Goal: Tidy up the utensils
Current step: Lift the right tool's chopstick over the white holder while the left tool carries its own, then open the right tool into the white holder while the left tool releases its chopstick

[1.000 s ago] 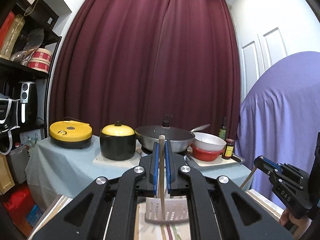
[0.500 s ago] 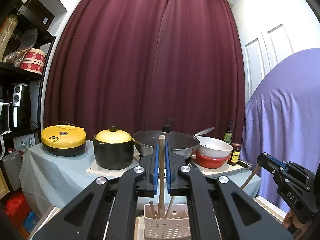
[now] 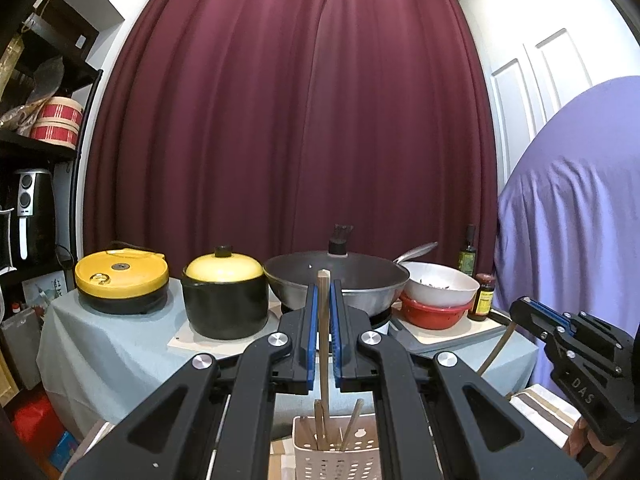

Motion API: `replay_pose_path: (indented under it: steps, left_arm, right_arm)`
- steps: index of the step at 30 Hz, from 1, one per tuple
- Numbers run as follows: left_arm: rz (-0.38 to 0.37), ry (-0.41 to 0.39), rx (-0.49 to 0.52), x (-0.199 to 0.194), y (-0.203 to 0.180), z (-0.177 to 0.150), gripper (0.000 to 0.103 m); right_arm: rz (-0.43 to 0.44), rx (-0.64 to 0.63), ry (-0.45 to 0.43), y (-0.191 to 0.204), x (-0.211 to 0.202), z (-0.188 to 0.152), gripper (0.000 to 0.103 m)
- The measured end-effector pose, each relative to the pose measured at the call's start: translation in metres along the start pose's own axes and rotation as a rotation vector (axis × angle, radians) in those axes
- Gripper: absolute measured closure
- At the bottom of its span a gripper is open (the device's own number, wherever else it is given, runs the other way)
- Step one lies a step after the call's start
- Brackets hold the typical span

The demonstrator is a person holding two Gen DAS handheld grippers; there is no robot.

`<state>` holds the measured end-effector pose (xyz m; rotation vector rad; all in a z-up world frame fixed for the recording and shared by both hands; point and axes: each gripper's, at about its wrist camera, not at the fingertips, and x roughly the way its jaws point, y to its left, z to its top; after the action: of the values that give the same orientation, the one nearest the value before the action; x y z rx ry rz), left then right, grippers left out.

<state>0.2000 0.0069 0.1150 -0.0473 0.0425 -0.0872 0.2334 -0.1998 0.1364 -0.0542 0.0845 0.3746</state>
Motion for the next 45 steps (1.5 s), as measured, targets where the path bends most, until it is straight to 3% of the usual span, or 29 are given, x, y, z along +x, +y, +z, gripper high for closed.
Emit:
replay_pose_path:
  steps: [15,17,19,24,33,39,45]
  left_arm:
    - [-0.004,0.098,0.006,0.031,0.007,-0.028,0.096]
    - [0.000,0.105,0.001,0.033,0.009,-0.031,0.096]
    - [0.004,0.111,0.001,0.034,0.011,-0.033,0.095]
    - [0.009,0.112,-0.010,0.032,0.014,-0.032,0.072]
    - [0.031,0.104,-0.007,0.020,0.012,-0.033,0.050]
    - [0.038,0.119,-0.013,0.004,0.012,-0.039,0.040]
    - [0.043,0.164,-0.020,-0.018,0.008,-0.057,0.037]
  right_arm:
    - [-0.008,0.026,0.124,-0.002,0.046,-0.040,0.096]
    - [-0.012,0.036,0.135,-0.003,0.049,-0.043,0.093]
    - [-0.012,0.042,0.143,-0.003,0.050,-0.045,0.069]
    - [-0.020,0.034,0.125,0.001,0.043,-0.043,0.058]
    - [-0.029,0.038,0.112,0.003,0.027,-0.036,0.052]
    - [-0.039,0.033,0.110,0.007,0.006,-0.036,0.044]
    - [-0.042,0.043,0.144,0.010,-0.021,-0.050,0.044]
